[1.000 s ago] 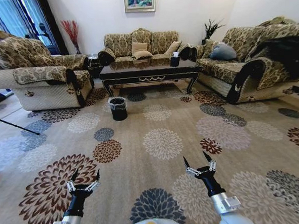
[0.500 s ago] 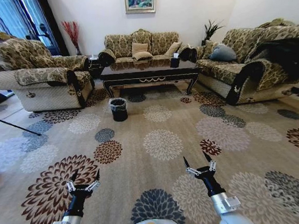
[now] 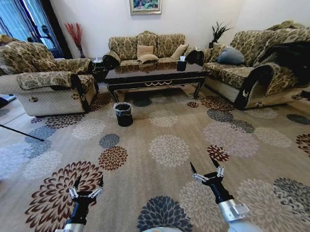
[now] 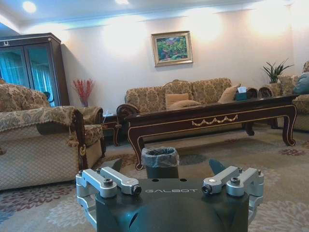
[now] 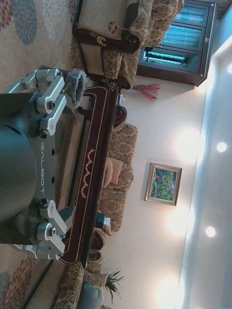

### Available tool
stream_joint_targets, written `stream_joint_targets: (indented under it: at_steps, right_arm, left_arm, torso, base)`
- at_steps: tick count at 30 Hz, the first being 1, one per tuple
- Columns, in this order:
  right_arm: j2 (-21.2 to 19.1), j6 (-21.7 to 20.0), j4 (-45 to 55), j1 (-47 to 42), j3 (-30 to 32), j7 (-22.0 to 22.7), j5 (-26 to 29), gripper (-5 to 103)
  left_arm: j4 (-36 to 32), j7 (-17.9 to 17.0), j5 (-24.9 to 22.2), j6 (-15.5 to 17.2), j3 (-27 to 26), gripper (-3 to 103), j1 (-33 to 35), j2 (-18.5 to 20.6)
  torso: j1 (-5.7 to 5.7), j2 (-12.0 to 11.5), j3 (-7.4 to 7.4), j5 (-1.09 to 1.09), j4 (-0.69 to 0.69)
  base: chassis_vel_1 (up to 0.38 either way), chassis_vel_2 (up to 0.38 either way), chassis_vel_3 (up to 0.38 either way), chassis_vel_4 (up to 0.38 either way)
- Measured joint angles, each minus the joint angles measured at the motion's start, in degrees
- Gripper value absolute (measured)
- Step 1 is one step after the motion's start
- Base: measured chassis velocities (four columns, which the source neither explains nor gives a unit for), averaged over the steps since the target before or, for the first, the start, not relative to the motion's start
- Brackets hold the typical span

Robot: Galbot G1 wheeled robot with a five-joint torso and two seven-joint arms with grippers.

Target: Move to the front of the table and pick up the trash from the floor, then place it into the trash bin.

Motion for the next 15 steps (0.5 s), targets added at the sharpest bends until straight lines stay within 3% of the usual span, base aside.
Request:
stream_joint_targets:
  at_steps: [15]
  right_arm:
    - [0.0,0.0,0.0,0.0,0.0,0.0,0.0,100]
  left_arm:
    - [0.0,0.0,0.0,0.0,0.0,100,0.0,0.0]
  torso:
    - [1.14,3.45,2.3,0.0,0.0]
  base:
    - [0.0,0.0,0.0,0.0]
